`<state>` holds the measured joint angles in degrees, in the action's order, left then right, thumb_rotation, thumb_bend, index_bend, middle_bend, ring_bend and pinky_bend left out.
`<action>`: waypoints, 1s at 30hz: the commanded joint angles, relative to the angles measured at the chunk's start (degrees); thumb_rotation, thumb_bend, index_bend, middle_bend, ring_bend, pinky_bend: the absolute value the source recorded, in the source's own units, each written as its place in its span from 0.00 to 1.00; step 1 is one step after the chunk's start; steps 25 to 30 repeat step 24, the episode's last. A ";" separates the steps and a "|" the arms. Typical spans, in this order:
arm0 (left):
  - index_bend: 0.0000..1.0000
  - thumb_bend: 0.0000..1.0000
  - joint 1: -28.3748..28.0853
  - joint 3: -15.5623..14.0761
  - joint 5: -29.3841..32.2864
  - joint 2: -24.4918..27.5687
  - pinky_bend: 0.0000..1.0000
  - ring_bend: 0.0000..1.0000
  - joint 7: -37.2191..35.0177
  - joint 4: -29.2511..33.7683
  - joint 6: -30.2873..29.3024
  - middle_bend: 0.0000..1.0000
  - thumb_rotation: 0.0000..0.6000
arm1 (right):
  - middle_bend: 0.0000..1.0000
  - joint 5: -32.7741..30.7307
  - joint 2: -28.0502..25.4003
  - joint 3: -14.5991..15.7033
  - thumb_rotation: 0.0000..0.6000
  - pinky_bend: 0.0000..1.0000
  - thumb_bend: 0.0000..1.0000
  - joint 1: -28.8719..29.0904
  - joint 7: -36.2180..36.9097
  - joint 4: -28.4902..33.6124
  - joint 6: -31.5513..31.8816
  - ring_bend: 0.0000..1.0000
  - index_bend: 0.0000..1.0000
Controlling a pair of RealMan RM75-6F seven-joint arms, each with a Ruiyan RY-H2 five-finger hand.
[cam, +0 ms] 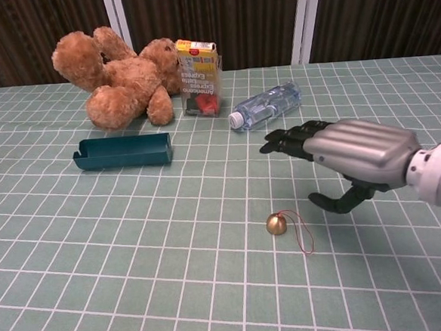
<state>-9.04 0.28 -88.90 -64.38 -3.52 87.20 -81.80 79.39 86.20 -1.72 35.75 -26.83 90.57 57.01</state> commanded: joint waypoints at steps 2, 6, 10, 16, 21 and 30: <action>0.04 0.39 0.19 -0.07 -0.43 0.03 0.08 0.00 0.13 0.14 -0.58 0.00 1.00 | 0.00 1.47 -8.00 2.57 1.00 0.00 0.58 -5.27 -2.56 7.29 7.51 0.00 0.00; 0.04 0.39 0.75 0.06 -1.58 -0.40 0.08 0.00 0.23 -0.13 -2.72 0.00 1.00 | 0.00 5.79 -15.46 6.93 1.00 0.00 0.49 -14.85 -1.87 11.52 21.63 0.00 0.00; 0.03 0.39 1.43 0.51 -2.69 -1.93 0.07 0.00 0.97 -1.67 -5.51 0.00 1.00 | 0.00 9.54 -16.33 9.60 1.00 0.00 0.44 -27.09 9.49 3.96 39.18 0.00 0.00; 0.03 0.39 1.35 -0.05 -3.42 -2.66 0.06 0.00 3.83 -0.88 -5.04 0.00 1.00 | 0.00 8.20 -17.86 8.48 1.00 0.00 0.38 -31.23 18.54 -1.20 41.91 0.00 0.00; 0.03 0.39 1.03 -0.97 -4.68 -3.17 0.06 0.00 5.48 -0.46 -4.19 0.00 1.00 | 0.00 8.76 -19.33 7.90 1.00 0.00 0.37 -32.10 19.46 -0.37 41.19 0.00 0.00; 0.03 0.39 0.71 -1.15 -4.86 -3.40 0.06 0.00 5.81 -0.77 -3.49 0.00 1.00 | 0.00 9.25 -19.19 7.48 1.00 0.00 0.37 -32.24 18.52 -0.19 40.27 0.00 0.00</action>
